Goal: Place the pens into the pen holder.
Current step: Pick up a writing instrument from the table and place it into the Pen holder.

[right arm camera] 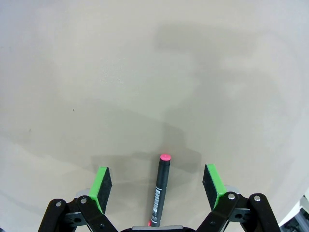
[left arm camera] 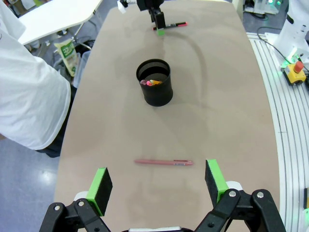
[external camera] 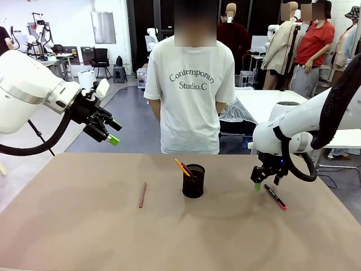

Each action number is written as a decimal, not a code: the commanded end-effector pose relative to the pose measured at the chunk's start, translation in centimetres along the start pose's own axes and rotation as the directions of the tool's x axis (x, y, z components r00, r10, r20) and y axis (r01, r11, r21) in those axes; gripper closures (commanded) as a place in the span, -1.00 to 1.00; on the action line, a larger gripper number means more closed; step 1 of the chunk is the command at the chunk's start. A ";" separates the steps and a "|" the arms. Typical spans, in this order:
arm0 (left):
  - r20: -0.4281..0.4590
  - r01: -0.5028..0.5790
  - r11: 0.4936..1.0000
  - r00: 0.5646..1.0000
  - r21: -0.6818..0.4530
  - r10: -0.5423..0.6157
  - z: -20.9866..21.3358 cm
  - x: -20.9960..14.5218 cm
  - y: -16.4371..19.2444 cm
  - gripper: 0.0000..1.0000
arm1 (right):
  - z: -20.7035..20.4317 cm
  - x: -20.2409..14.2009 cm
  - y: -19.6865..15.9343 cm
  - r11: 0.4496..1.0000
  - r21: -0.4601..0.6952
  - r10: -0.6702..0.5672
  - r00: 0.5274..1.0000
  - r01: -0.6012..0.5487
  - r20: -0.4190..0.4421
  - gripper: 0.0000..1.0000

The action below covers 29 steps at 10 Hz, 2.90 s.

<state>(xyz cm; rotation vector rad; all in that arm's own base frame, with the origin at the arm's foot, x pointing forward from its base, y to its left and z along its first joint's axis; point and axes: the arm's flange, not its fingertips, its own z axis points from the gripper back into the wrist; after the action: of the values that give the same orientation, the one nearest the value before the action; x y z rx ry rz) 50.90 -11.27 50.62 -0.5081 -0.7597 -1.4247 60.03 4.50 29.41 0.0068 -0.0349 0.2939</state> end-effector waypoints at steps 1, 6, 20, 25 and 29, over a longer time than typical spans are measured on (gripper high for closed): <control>-0.014 -0.010 1.000 1.000 0.001 0.010 0.2 0.2 0.1 -1.00 | 0.0 0.0 0.0 1.000 0.000 0.000 1.000 0.000 0.001 -1.00; -0.014 -0.010 1.000 1.000 0.001 0.010 0.2 0.2 0.1 -1.00 | -0.6 0.2 -0.7 0.999 0.014 0.033 0.999 -0.033 -0.010 -0.76; -0.014 -0.010 1.000 1.000 0.001 0.010 0.2 0.2 0.1 -1.00 | 9.1 0.0 0.6 0.845 0.462 0.130 0.942 -0.269 0.310 1.00; -0.014 -0.010 1.000 1.000 0.001 0.010 0.2 0.2 0.1 -1.00 | 15.0 -0.2 -2.1 0.417 0.476 0.260 0.603 -0.774 0.754 1.00; -0.014 -0.010 1.000 1.000 0.001 0.010 0.2 0.2 0.1 -1.00 | 16.1 1.4 -2.2 0.331 0.380 0.101 0.433 -0.864 0.896 1.00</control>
<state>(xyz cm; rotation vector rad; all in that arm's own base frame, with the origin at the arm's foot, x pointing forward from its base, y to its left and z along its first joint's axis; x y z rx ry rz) 50.91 -11.27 50.64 -0.5078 -0.7597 -1.4246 60.58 1.57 46.01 1.1622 -0.7907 1.0364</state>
